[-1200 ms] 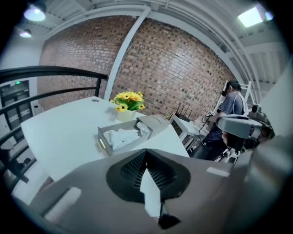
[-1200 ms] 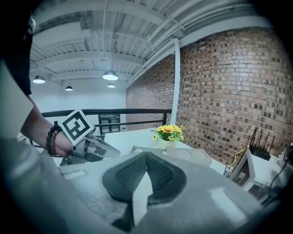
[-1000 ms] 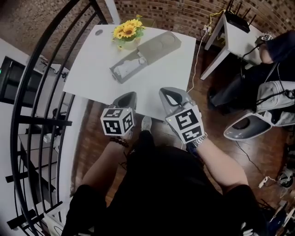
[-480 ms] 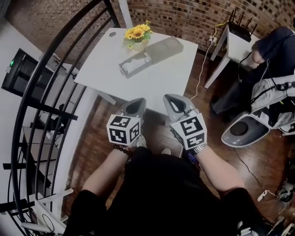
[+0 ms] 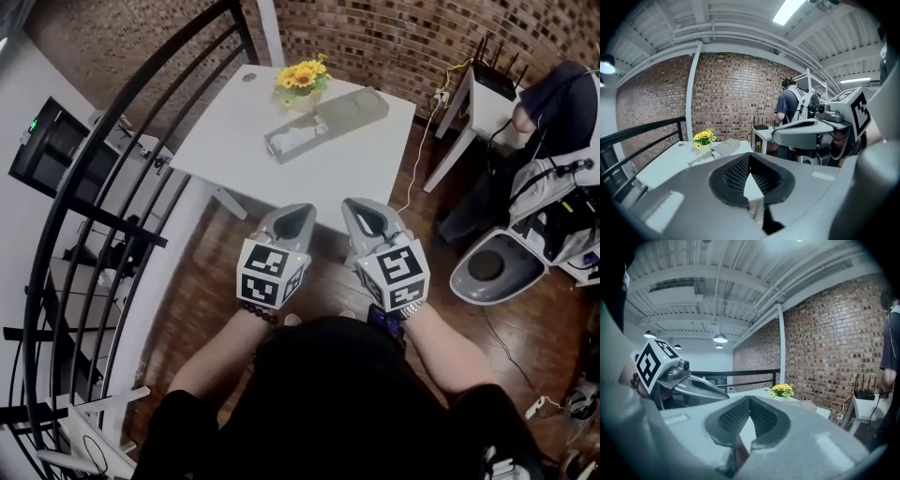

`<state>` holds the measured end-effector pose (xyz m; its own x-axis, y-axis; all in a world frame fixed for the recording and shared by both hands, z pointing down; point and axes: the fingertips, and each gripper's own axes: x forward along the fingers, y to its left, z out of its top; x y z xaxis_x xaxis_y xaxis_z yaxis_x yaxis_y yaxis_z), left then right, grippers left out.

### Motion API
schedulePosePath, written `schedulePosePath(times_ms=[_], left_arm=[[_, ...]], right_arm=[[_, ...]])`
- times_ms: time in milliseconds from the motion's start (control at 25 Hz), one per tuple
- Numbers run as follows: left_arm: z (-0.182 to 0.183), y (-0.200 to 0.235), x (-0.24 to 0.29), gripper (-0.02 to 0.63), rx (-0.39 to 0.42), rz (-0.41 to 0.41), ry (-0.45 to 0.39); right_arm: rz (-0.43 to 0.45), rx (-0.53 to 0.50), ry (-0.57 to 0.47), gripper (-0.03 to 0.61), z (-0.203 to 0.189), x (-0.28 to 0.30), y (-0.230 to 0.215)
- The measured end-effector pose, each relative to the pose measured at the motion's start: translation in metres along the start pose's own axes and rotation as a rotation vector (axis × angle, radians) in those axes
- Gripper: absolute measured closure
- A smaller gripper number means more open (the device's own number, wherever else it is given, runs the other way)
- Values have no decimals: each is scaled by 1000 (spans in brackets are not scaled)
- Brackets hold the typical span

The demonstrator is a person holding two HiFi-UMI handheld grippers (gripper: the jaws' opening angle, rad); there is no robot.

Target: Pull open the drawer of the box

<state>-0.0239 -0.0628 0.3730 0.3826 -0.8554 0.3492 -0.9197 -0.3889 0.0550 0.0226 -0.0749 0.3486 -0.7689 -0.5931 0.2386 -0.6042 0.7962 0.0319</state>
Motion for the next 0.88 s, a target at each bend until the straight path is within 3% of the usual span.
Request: schedulePosePath(times_ms=[880], left_arm=[[2, 22, -39, 597, 60, -62, -38]], right_arm=[[-66, -32, -3, 588, 17, 9, 49]])
